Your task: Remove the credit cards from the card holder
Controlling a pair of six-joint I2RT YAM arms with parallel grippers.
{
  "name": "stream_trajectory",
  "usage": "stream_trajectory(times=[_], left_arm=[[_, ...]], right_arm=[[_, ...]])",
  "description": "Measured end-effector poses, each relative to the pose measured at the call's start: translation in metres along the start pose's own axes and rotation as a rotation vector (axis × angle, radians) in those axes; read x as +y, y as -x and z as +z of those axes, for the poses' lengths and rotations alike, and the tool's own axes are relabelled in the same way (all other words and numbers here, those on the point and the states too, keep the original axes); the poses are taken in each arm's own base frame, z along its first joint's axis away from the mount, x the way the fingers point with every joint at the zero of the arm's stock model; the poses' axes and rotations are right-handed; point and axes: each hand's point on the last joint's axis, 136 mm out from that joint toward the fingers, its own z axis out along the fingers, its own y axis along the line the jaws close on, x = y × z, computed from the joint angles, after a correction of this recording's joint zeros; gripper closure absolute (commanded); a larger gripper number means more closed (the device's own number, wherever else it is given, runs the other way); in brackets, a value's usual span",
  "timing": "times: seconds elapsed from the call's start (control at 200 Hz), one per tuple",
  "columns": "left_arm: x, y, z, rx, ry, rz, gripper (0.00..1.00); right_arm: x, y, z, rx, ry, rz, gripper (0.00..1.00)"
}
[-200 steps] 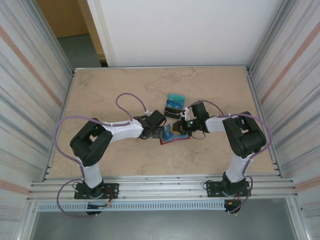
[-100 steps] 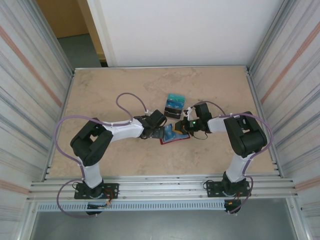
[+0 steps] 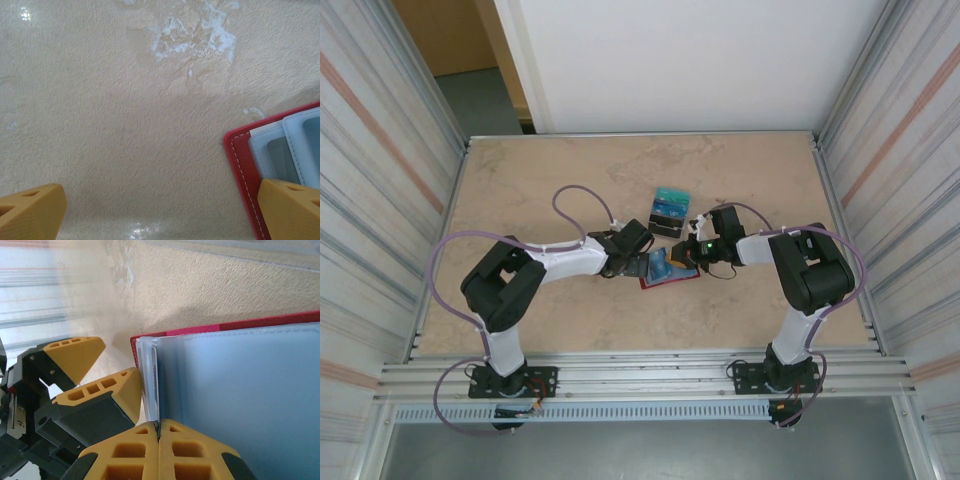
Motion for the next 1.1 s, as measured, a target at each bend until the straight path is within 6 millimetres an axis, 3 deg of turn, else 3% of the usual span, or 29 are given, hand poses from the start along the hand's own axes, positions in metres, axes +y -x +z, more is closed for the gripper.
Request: stream_trajectory(times=[0.185,0.476,1.097], left_arm=[[-0.004,0.002,-0.005,0.005,0.0,0.027,0.01],[-0.034,0.019,-0.023,-0.048,-0.059,0.074,0.01],[-0.02,0.004,-0.006,0.0,-0.017,0.074,0.01]], right_arm=[[-0.003,-0.002,0.0,0.005,-0.012,0.009,0.93],[-0.003,-0.002,0.0,0.006,-0.014,0.011,0.93],[-0.004,-0.002,-0.001,0.004,-0.014,0.013,0.94]])
